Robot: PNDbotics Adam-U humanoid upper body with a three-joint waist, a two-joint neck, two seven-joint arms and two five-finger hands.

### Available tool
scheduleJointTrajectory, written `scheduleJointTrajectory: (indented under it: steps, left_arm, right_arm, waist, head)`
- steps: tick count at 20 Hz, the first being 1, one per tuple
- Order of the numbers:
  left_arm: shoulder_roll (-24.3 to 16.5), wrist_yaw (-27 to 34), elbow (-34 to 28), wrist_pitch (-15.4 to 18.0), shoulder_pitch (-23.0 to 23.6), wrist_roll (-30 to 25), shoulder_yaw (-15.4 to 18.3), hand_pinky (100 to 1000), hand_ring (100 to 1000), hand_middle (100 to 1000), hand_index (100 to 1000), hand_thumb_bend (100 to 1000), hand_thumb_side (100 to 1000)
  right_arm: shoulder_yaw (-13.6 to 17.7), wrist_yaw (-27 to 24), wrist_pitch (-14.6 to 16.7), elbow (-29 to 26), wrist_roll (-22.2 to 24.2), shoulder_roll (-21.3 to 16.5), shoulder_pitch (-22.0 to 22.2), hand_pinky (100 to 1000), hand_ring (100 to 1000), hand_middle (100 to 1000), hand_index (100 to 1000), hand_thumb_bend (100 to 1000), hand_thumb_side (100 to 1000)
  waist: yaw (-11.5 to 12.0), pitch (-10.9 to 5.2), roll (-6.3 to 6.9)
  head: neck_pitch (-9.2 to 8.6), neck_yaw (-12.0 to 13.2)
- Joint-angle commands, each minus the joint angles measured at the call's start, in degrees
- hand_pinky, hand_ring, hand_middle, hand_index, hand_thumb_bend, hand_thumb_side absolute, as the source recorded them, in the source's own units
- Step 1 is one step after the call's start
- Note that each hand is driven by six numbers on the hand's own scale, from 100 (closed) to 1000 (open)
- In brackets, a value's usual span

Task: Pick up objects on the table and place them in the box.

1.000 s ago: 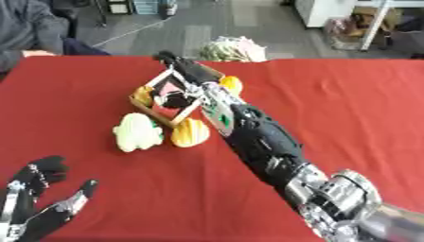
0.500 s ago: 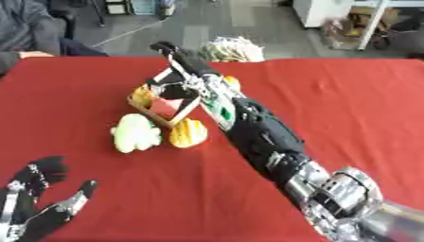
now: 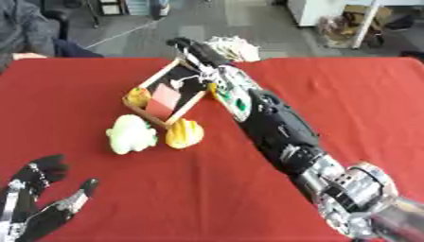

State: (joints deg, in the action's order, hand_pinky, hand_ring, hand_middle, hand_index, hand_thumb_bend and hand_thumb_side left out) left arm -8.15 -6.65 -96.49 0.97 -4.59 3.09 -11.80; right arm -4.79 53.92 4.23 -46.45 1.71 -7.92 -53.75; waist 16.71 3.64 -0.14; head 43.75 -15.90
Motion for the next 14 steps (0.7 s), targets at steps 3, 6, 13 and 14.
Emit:
scheduleJointTrajectory:
  steps: [3, 6, 13, 14]
  left_arm:
    - [-1.14, -0.31, -1.14, 0.04, -0.26, 0.32, 0.6, 733, 712, 539, 711, 692, 196]
    - [-1.14, -0.32, -1.15, 0.03, -0.09, 0.35, 0.65, 733, 712, 539, 711, 692, 196]
    - [-1.17, -0.34, -1.25, -0.04, 0.02, 0.4, 0.71, 733, 712, 538, 711, 693, 197]
    - [-1.16, -0.34, -1.27, -0.05, 0.02, 0.37, 0.69, 733, 712, 538, 711, 693, 197]
  right_arm:
    - [2.62, 2.81, -6.31, 3.18, -2.4, -3.76, -1.48, 876, 891, 914, 970, 277, 188]
    - [3.49, 4.41, -8.26, 7.01, -1.64, -4.04, -1.01, 876, 890, 907, 969, 273, 224]
    - [4.28, 7.03, -8.52, 12.52, 2.9, -3.84, -0.25, 864, 876, 860, 942, 266, 243]
    - [4.31, 7.43, -8.44, 12.87, 3.52, -3.74, -0.17, 859, 868, 846, 932, 260, 227]
  waist:
    - [-0.52, 0.22, -0.16]
    - [-0.87, 0.11, 0.04]
    - [-1.12, 0.25, 0.48]
    - [-1.1, 0.27, 0.55]
  head:
    - [-0.76, 0.43]
    - [-0.74, 0.59]
    - [-0.8, 0.69]
    - [-0.82, 0.7]
